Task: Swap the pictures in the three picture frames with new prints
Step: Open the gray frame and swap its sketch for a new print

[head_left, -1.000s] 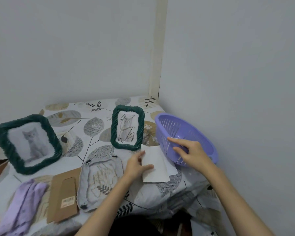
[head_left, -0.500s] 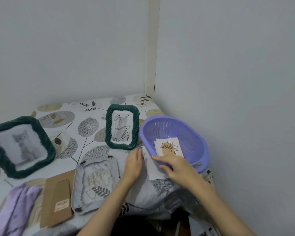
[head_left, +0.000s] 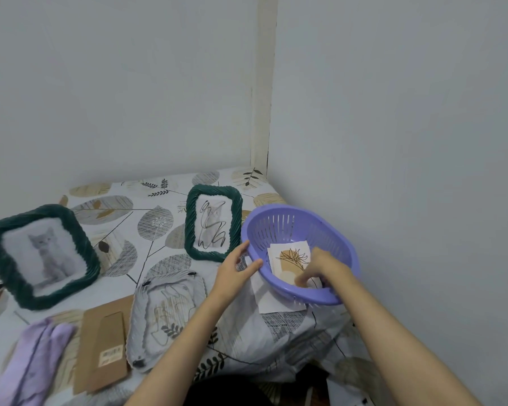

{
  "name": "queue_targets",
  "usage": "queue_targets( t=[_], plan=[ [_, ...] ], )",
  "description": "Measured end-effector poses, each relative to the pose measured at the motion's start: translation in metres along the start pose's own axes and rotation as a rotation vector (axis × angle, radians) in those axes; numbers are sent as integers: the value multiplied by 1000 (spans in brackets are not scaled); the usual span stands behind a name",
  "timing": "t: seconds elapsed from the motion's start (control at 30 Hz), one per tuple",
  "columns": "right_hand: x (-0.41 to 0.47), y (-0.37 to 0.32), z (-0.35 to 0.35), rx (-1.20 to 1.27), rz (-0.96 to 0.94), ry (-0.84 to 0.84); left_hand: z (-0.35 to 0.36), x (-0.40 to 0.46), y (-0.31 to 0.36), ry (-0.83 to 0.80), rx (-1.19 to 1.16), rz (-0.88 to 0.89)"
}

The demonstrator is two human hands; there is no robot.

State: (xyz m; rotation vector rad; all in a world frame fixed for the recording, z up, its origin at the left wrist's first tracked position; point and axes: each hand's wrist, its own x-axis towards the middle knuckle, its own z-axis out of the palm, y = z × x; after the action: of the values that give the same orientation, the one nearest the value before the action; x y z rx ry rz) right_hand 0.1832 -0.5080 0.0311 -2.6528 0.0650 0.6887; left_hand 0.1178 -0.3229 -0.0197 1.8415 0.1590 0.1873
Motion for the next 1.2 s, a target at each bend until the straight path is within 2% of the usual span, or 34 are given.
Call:
queue_targets(
  t=[0.13,0.27,0.4,0.5,0.57,0.63,0.73,0.8,0.87,1.07,1.2],
  plan=[
    [11,-3,6,-56,44,55,-1,-1,1,-2,-19,-8],
    [20,2,4,33,70,189,-1,-2,3,-6,-24,-16],
    [18,9,4,53,17,348,-1,-3,4,-25,-12,-21],
    [18,11,6,109,-87,490,-1,-4,7,64,155,111],
    [10,11,6,135,-136,523,-1,-10,16,126,156,194],
    [-5,8,7,224,-236,526,0,-16,27,118,37,191],
    [-31,-2,15,446,-443,529,3,-25,50,-43,-305,79],
    [-45,-8,25,458,-549,487,3,-26,64,-111,-507,-23],
    [-52,-12,35,411,-632,465,-1,-27,70,-113,-604,-59],
    [-63,-24,49,500,-645,295,-18,-33,64,-81,-712,-58],
    [-73,-42,54,550,-741,236,-42,-39,47,90,-547,-47]
  ],
)
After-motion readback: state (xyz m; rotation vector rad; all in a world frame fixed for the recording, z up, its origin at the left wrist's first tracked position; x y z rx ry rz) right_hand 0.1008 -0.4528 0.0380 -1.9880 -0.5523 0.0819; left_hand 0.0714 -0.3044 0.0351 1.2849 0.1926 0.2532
